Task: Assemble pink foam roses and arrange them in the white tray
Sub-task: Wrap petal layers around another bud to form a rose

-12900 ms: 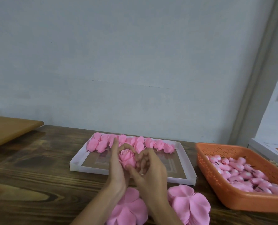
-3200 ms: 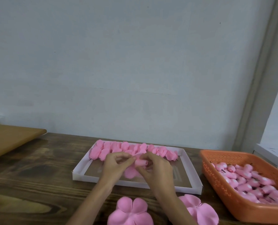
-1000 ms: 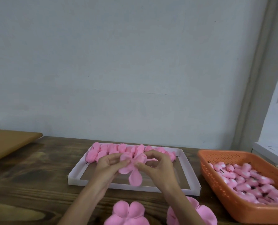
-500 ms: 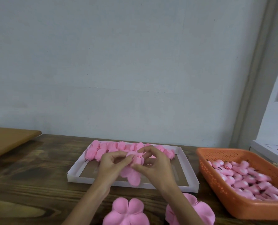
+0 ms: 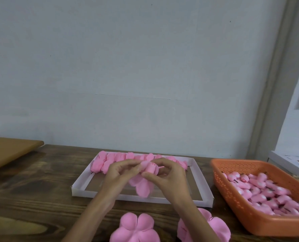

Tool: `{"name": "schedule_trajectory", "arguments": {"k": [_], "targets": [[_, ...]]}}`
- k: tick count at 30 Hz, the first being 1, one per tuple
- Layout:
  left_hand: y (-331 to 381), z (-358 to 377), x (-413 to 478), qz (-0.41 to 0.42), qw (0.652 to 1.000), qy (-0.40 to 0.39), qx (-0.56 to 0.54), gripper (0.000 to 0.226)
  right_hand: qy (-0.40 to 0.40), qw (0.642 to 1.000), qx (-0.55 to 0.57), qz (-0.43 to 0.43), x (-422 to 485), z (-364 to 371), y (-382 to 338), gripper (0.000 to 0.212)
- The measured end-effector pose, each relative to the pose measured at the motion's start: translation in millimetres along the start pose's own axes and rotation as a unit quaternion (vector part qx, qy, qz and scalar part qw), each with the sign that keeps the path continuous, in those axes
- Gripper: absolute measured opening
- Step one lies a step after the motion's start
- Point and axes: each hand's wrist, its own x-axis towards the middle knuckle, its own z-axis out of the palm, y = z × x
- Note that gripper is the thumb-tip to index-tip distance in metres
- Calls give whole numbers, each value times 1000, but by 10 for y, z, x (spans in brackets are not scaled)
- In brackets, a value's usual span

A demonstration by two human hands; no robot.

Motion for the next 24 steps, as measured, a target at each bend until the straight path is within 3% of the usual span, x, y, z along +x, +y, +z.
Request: {"name": "schedule_trajectory", "arguments": {"k": [4,8,14,24], "targets": [[-34,-100,41,-56,998,-16,-23,44,32,999,26,14,32,-55,-1,26],[-101,-75,56,-80,992,39,-84,42,5,1000,27,13,35,-93,8,23],[-90,43,26,-47,995,66,-64,32,-67,997,15,16,-11,-71,-17,29],[-77,85,-7,49,996,75,-22,24,-23,999,-9,-24,-24,-20,-52,30]]}}
